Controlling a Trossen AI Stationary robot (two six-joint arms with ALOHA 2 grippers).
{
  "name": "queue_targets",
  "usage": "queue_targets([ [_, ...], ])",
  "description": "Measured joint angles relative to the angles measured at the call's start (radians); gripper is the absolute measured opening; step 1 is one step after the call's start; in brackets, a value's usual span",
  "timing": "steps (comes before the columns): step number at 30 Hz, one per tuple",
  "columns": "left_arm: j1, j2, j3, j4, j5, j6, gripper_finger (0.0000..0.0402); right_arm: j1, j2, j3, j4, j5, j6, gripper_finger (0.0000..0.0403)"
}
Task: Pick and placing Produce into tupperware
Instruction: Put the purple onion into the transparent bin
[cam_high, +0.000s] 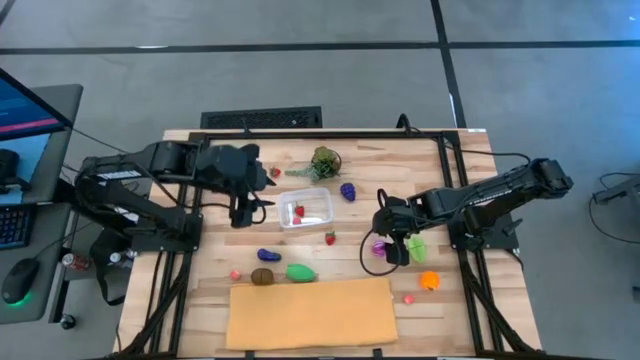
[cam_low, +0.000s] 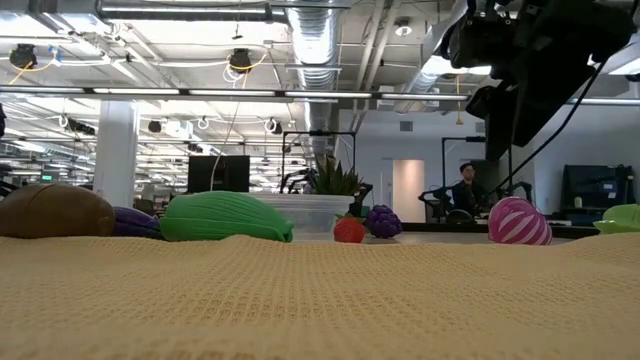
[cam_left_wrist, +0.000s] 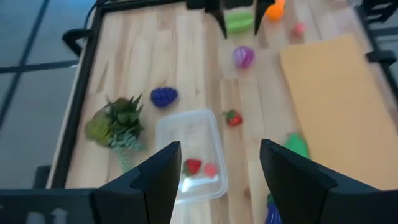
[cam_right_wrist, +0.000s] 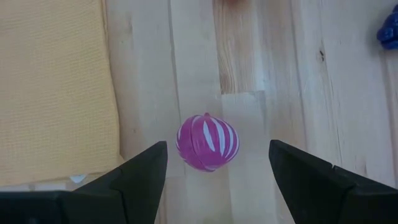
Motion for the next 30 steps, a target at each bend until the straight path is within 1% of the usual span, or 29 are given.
queue_targets([
  [4, -0.055, -0.009, 0.000, -0.090, -0.143, -0.076, 0.0212, 0.000, 0.000, 0.000, 0.001, 0.000, -0.006, 0.0276],
  [7, -0.078, -0.021, 0.000, -0.170, -0.215, -0.146, 0.0212, 0.000, 0.000, 0.000, 0.005, 0.011, -0.027, 0.0276],
  [11, -0.097, -0.040, 0.000, -0.222, -0.265, -0.228, 0.0212, 0.000, 0.001, 0.000, 0.028, 0.016, -0.052, 0.0276],
  [17, -0.138, -0.078, 0.000, -0.262, -0.344, -0.322, 0.0212, 0.000, 0.062, 0.000, 0.048, 0.019, -0.062, 0.0276],
  [24, -0.213, -0.127, 0.000, -0.317, -0.451, -0.444, 0.0212, 0.001, 0.141, -0.002, 0.039, 0.012, -0.048, 0.0276],
  [30, -0.285, -0.159, 0.000, -0.347, -0.536, -0.531, 0.0212, 0.001, 0.165, -0.002, 0.034, -0.006, -0.017, 0.0276],
])
